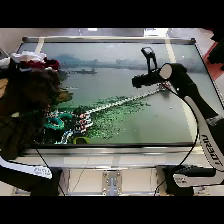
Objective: Fold the shirts.
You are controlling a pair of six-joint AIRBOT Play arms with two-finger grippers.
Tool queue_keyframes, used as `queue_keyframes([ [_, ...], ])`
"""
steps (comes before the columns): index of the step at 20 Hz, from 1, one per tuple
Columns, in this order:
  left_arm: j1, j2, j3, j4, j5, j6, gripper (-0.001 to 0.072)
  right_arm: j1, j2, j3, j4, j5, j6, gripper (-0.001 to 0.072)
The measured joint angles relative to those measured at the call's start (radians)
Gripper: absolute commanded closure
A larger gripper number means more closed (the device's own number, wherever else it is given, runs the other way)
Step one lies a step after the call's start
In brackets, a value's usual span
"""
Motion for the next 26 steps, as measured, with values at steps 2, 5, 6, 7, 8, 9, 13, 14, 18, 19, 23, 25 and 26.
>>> queue_keyframes([
  [2,-0.103,0.054,0.022,-0.087,-0.058,0.045,0.0700,0.000,0.053,0.041,-0.128,0.018,0.000,0.0363],
  [5,-0.298,0.104,0.038,-0.150,-0.116,0.096,0.0700,-0.004,0.142,0.073,-0.328,0.026,0.013,0.0363],
  [6,-0.364,0.113,0.040,-0.139,-0.124,0.108,0.0700,-0.014,0.168,0.079,-0.373,0.029,0.018,0.0363],
  [7,-0.434,0.119,0.039,-0.093,-0.132,0.113,0.0700,-0.032,0.189,0.084,-0.402,0.030,0.023,0.0362],
  [8,-0.502,0.122,0.033,-0.028,-0.133,0.110,0.0700,-0.053,0.203,0.085,-0.415,0.034,0.027,0.0362],
  [9,-0.562,0.121,0.022,0.044,-0.132,0.089,0.0700,-0.081,0.212,0.084,-0.409,0.038,0.029,0.0362],
  [13,-0.753,0.082,-0.079,0.297,-0.109,0.016,0.0579,-0.209,0.231,0.024,-0.257,0.025,0.023,0.0261],
  [14,-0.784,0.064,-0.108,0.335,-0.094,-0.001,0.0357,-0.238,0.231,-0.007,-0.203,0.015,0.010,0.0259],
  [18,-0.835,0.009,-0.140,0.389,0.004,-0.050,0.0133,-0.300,0.196,-0.217,0.145,0.004,-0.131,0.0259],
  [19,-0.836,0.002,-0.119,0.392,0.028,-0.059,0.0076,-0.300,0.181,-0.272,0.234,0.008,-0.175,0.0259],
  [23,-0.830,-0.008,0.017,0.479,0.066,-0.084,0.0072,-0.227,0.135,-0.476,0.512,0.023,-0.335,0.0258],
  [25,-0.828,-0.010,0.062,0.535,0.058,-0.101,0.0074,-0.163,0.119,-0.568,0.579,-0.001,-0.378,0.0257],
  [26,-0.828,-0.011,0.076,0.559,0.042,-0.109,0.0074,-0.132,0.113,-0.604,0.599,-0.018,-0.391,0.0257],
])
